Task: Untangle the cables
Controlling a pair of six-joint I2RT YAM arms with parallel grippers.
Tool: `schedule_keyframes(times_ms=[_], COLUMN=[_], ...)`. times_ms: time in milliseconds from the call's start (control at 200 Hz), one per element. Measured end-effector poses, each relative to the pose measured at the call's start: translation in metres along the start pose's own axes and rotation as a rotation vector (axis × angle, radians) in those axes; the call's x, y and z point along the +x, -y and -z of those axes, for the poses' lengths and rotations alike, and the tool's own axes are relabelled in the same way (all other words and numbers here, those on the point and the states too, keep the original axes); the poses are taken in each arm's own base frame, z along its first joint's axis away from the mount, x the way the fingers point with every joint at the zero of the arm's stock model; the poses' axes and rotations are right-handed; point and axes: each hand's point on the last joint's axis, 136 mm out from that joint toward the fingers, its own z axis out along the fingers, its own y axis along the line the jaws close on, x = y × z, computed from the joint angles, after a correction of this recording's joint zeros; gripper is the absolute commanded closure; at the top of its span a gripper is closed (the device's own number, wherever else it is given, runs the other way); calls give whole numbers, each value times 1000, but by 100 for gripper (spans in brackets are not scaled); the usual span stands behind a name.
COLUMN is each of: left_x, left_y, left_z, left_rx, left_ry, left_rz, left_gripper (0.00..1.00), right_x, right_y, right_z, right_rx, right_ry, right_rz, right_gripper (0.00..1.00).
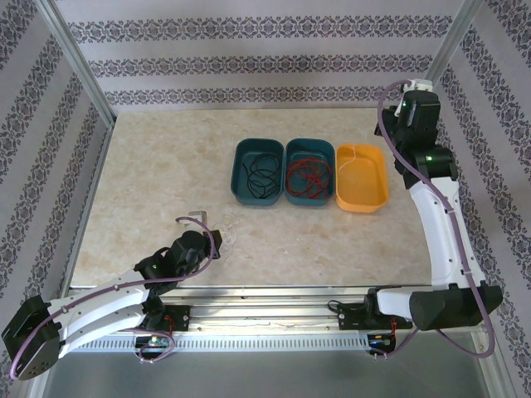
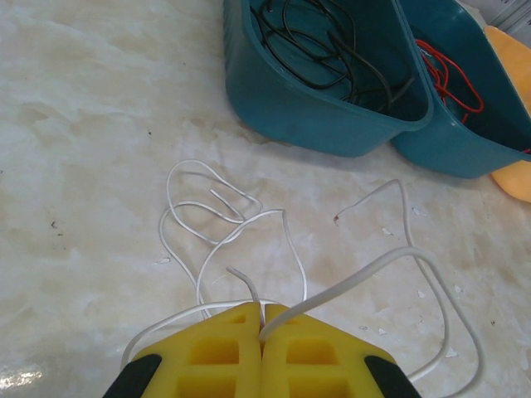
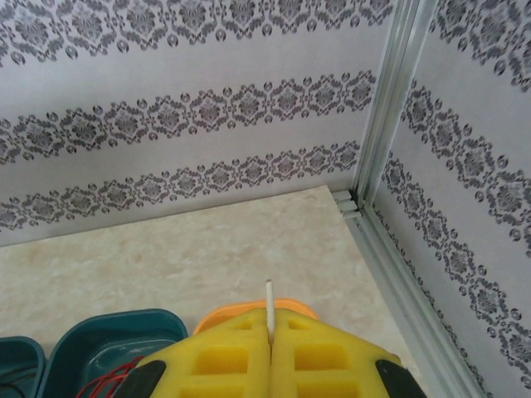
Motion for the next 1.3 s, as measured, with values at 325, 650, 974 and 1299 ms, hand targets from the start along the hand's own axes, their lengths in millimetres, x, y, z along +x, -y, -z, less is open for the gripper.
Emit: schedule_keyframes(times_ms=[325, 650, 974, 1299], left_x=[1, 0, 1, 1], left_y=[-1, -1, 0, 0], left_z=[0, 1, 1, 1], left_rx=[-3, -1, 1, 1], left_ry=[-3, -1, -4, -4], left_rz=[2, 3, 3, 3], left_gripper=[100, 100, 100, 100], right_x=[33, 74, 154, 227], right_y=[7, 14, 19, 30], right_z=[-29, -62, -107, -134], right_rx=[23, 36, 66, 98], right_ry=[-89, -228, -484, -710], right_rz=[-2, -28, -13, -12], right_gripper=[100, 100, 100, 99])
